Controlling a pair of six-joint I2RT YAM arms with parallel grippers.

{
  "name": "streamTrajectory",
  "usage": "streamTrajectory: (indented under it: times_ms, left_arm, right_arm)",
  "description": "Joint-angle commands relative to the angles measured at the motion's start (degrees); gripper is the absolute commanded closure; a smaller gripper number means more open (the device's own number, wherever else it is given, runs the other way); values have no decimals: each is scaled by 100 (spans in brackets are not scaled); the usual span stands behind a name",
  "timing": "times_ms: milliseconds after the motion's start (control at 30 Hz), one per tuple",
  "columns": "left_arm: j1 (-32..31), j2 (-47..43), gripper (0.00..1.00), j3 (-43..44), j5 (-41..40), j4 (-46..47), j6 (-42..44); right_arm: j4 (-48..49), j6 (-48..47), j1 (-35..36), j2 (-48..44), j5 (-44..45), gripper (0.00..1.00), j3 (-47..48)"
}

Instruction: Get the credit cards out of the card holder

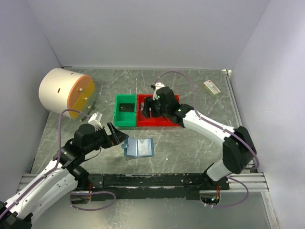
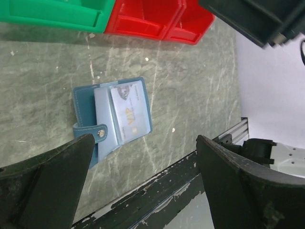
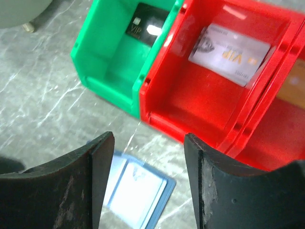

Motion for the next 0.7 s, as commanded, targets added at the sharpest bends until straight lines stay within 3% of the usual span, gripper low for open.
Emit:
streamTrajectory:
  times_ms: [0,267,533,667]
  left_arm:
    - [33,213,0,235,-214,-218,257]
    - [29,609,1,69,-283,-61,161]
    - [29,498,3,-939,210,1026,-321]
    - [32,515,2,-1138,219,1094,-389]
  right_arm:
    - [601,728,-3,-630,-436,38,-822]
    - [1212,1989,6,-1366,-1132,40,-2184]
    - [1204,2370,92,-1290,-1368,55,-2731]
    - [1376,2459,131,-1055,-1694,62,-2857]
